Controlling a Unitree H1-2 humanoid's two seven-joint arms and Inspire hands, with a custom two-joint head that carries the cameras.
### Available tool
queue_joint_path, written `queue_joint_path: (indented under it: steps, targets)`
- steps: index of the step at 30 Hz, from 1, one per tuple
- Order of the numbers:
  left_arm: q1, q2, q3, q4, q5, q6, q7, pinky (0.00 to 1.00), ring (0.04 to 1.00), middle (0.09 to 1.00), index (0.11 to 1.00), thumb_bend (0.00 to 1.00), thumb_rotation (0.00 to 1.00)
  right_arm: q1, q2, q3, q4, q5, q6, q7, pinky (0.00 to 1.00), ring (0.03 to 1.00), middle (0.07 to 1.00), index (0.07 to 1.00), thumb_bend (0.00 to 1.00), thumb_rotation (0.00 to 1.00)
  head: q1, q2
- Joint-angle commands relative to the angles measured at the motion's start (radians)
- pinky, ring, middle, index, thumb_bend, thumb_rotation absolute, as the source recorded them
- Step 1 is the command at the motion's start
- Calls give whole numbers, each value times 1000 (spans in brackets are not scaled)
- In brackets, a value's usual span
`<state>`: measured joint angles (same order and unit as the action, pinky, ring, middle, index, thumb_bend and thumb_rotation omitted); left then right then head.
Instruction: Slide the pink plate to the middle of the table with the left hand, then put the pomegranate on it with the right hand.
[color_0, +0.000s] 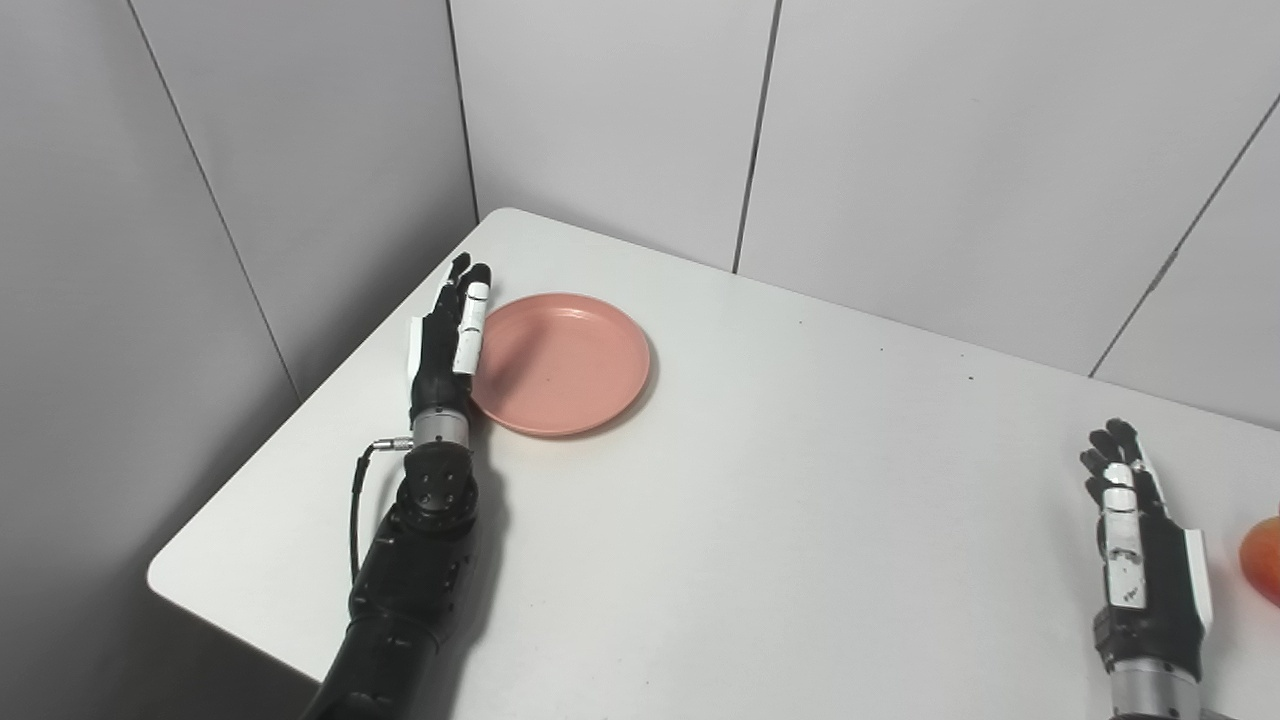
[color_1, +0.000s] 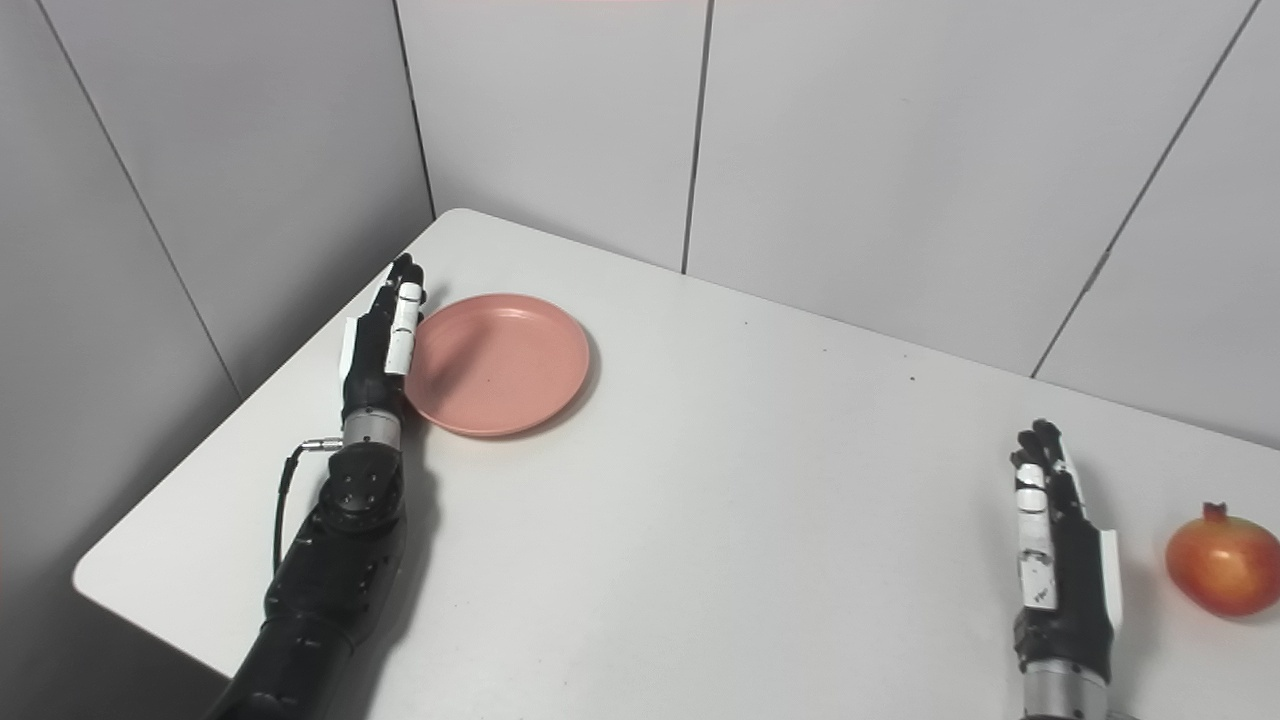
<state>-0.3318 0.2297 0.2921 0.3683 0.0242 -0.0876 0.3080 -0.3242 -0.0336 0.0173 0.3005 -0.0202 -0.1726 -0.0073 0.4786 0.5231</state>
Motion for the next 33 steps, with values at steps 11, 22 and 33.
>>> queue_joint_path:
  steps: [11, 22, 33]
  targets:
    - [-11, -8, -3, -54, -45, 45, -37, 902, 910, 919, 916, 643, 1000, 36, 0, -2, 27, 0, -23, 2, 976, 926, 925, 927, 485, 971, -1, 3]
    - [-1, -15, -35, -107, -31, 82, -45, 862, 890, 896, 887, 679, 1000, 39, 2, -2, 21, -3, -23, -2, 968, 919, 919, 921, 485, 963, 0, 5]
    - [7, -23, -64, -144, -30, 112, -61, 865, 881, 892, 884, 658, 1000, 37, 1, -2, 23, -1, -19, 2, 981, 927, 922, 927, 499, 980, 0, 9]
